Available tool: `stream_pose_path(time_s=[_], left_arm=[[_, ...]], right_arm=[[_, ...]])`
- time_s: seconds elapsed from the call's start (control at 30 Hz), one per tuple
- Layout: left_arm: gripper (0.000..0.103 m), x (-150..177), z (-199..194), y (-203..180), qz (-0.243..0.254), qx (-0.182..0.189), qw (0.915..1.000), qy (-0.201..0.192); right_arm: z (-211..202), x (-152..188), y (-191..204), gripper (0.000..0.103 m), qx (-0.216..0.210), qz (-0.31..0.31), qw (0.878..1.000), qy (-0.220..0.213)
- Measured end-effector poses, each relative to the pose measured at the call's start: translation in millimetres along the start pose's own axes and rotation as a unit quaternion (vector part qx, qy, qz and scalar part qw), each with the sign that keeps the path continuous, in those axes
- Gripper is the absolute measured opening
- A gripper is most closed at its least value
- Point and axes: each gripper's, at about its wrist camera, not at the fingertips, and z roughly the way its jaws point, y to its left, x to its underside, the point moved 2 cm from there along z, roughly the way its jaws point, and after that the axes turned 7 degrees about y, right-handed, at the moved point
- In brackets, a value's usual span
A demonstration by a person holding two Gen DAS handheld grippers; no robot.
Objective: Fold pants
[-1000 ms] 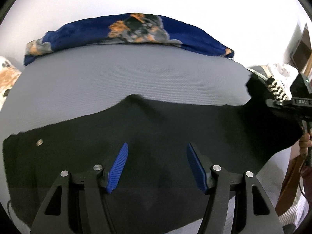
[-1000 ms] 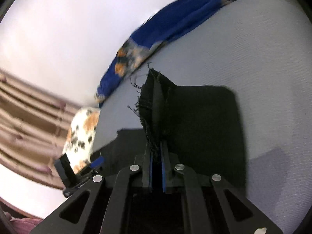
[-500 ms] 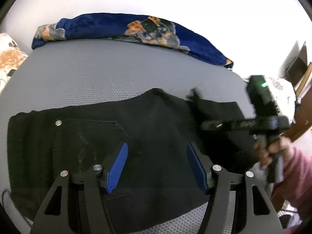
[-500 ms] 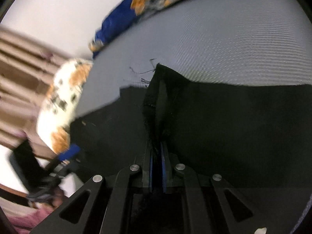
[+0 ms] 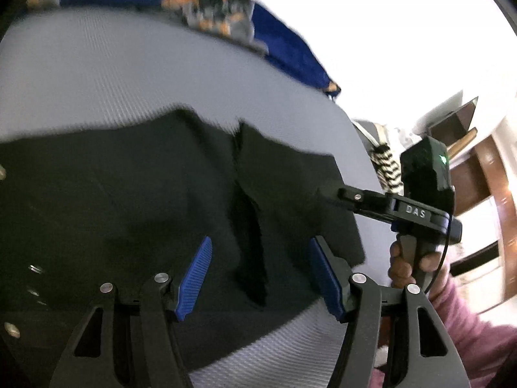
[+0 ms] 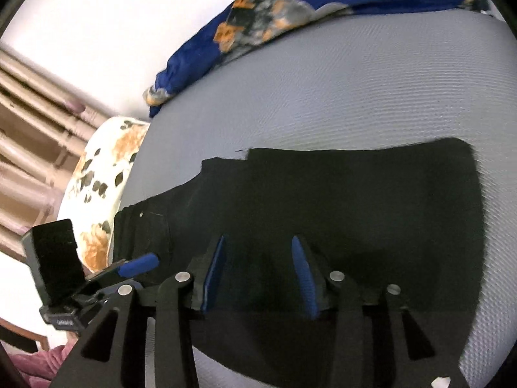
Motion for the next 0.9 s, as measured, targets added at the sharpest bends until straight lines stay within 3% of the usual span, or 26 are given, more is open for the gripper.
stream_pose_path(time_s=[0.27, 0.53, 0.67, 0.77, 0.9], left_arm=[[0.056, 6, 41, 7, -0.076, 0.05, 0.9933, 0.072], [0.055, 8, 61, 7, -0.114, 0.068, 0.9869, 0.091], [0.035, 12, 74, -3, -0.114, 0.071, 0.984, 0.117], [0.008, 12, 78, -8, -0.105, 0.05, 0.9866, 0.114], [0.006, 9, 60, -23, -0.082, 0.042, 0.9916, 0.09]], right_arm=[[-14, 21, -28, 0.042, -0.015, 0.063, 0.997, -0.029], [-19, 31, -42, 0.042, -0.023, 0.076, 0.996, -0.037], [-20, 35, -47, 0.043, -0.025, 0.08, 0.996, -0.037], [-20, 39, -50, 0.043, -0.022, 0.082, 0.996, -0.037], [-21, 44, -52, 0.043, -0.014, 0.081, 0.996, -0.033]])
